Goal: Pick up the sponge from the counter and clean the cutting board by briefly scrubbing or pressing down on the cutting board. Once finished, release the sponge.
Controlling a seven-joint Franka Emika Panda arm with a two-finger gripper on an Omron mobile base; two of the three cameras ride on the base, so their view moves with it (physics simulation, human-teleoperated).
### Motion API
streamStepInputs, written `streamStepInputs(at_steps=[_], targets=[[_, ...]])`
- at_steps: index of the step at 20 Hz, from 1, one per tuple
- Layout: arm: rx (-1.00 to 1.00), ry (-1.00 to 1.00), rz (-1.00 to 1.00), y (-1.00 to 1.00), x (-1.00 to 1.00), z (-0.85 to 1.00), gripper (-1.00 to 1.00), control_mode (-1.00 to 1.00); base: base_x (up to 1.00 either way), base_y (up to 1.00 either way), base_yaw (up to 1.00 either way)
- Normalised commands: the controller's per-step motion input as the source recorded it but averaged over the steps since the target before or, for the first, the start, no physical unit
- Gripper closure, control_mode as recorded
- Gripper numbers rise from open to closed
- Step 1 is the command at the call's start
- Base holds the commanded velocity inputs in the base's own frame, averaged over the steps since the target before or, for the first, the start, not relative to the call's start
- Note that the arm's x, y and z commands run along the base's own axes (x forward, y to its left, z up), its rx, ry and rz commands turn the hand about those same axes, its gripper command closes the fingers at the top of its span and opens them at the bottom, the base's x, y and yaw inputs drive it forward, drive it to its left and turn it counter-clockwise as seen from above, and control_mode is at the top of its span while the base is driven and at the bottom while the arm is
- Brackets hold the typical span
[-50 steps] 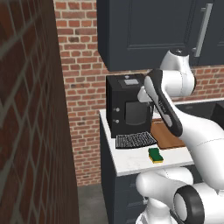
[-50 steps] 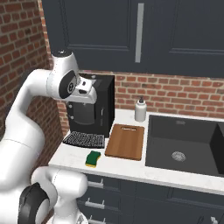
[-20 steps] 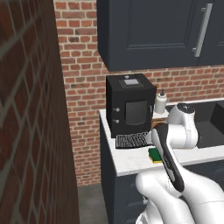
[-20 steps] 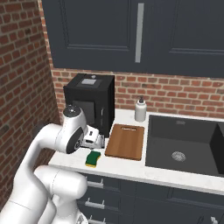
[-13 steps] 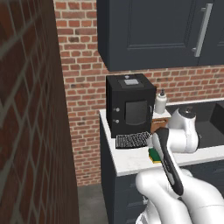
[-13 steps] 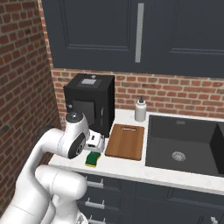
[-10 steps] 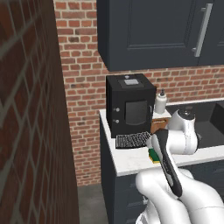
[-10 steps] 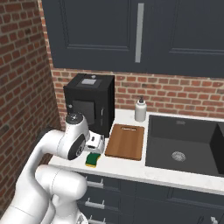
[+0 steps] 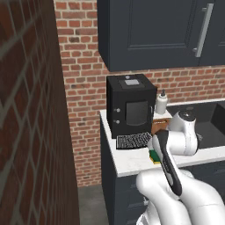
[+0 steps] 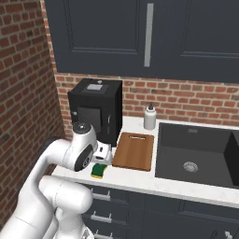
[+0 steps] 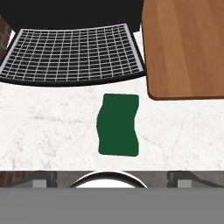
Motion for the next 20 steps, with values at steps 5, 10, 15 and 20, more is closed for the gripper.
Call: streamStepInputs(at_steps=[5,10,15,20], targets=[[-0.01,0.07,0.00,0.00,0.21,-0.33,-1.00,-1.00,0.00,0.00,0.00],[-0.04,0.11,0.00,0.00,0.30,-0.45,-1.00,-1.00,0.00,0.00,0.00],[-0.01,0.10,0.00,0.00,0.25,-0.50,-1.00,-1.00,0.00,0.00,0.00],[0.00,0.04,0.00,0.07,0.02,-0.62,-1.00,-1.00,0.00,0.00,0.00]])
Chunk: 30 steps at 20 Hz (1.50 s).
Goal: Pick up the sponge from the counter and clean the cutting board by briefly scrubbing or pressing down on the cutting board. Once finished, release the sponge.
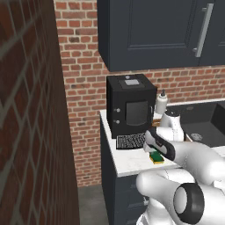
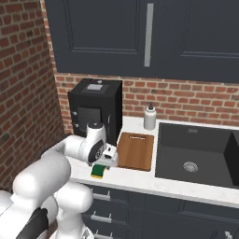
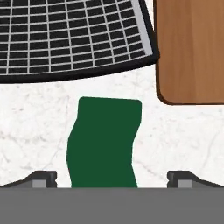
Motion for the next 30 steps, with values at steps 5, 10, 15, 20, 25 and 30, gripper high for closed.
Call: streamStepInputs(at_steps=[5,10,15,20,25,30], targets=[[0.00,0.00,0.00,0.00,0.00,-0.47,-1.00,-1.00,0.00,0.00,0.00],[0.00,0.00,0.00,0.05,0.00,-0.36,-1.00,-1.00,0.00,0.00,0.00],[-0.01,0.00,0.00,0.26,0.00,-0.24,-1.00,-1.00,0.00,0.00,0.00],[0.00,0.00,0.00,0.30,0.00,-0.29,-1.00,-1.00,0.00,0.00,0.00],[0.00,0.00,0.00,0.22,-0.12,-0.43,1.00,-1.00,0.00,0.00,0.00],[0.03,0.00,0.02,0.01,-0.36,-0.61,1.00,-1.00,0.00,0.00,0.00]])
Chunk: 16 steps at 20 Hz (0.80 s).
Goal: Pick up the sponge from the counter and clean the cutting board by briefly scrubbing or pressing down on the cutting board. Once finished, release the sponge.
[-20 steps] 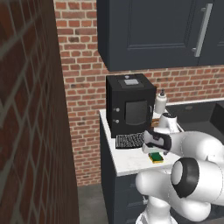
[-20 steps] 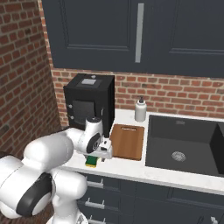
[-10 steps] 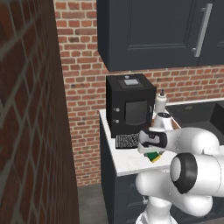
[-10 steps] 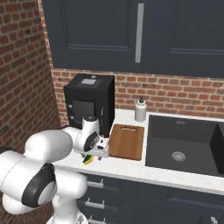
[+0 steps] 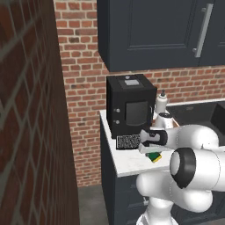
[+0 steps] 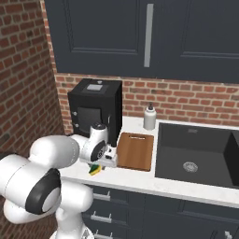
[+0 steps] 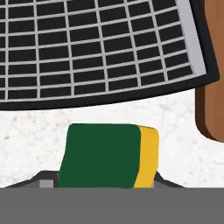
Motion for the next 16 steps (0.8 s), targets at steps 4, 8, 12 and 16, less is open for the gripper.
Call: streamStepInputs(at_steps=[4,8,12,16], targets=[[0.04,-0.01,0.06,-0.16,-0.74,-0.79,1.00,-1.00,0.00,0.00,0.00],[0.07,-0.07,0.04,-0.35,-0.81,-0.52,1.00,-1.00,0.00,0.00,0.00],[0.12,-0.04,0.08,-0.29,-0.43,0.05,1.00,-1.00,0.00,0.00,0.00],[0.16,-0.03,0.12,-0.28,-0.21,0.44,1.00,-1.00,0.00,0.00,0.00]])
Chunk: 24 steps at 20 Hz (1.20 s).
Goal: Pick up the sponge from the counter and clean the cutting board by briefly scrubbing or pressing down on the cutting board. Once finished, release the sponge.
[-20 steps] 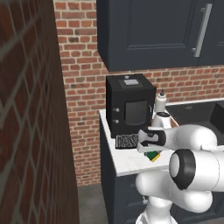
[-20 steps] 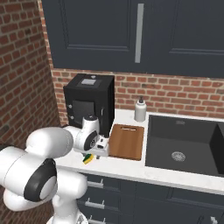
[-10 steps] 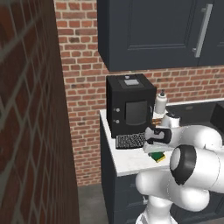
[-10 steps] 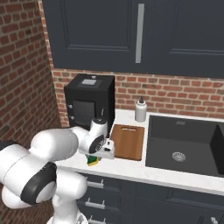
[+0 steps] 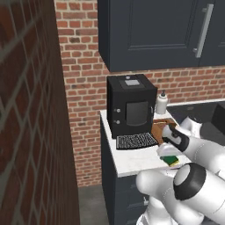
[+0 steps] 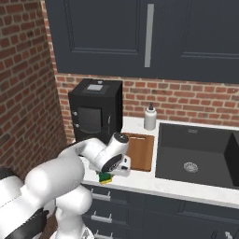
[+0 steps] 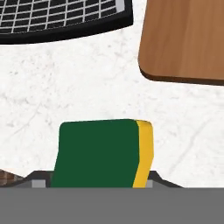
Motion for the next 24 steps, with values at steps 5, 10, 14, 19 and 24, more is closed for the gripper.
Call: streamStepInputs(at_steps=[5,10,14,19,24], targets=[[0.15,0.09,0.14,-0.15,0.32,0.88,1.00,-1.00,0.00,0.00,0.00],[0.17,0.27,0.07,-0.18,0.95,0.46,1.00,-1.00,0.00,0.00,0.00],[0.01,0.12,0.00,-0.32,0.52,-0.17,1.00,-1.00,0.00,0.00,0.00],[0.00,0.02,0.00,-0.45,0.23,-0.43,1.00,-1.00,0.00,0.00,0.00],[0.00,0.00,0.08,-0.11,0.40,-0.26,1.00,-1.00,0.00,0.00,0.00]])
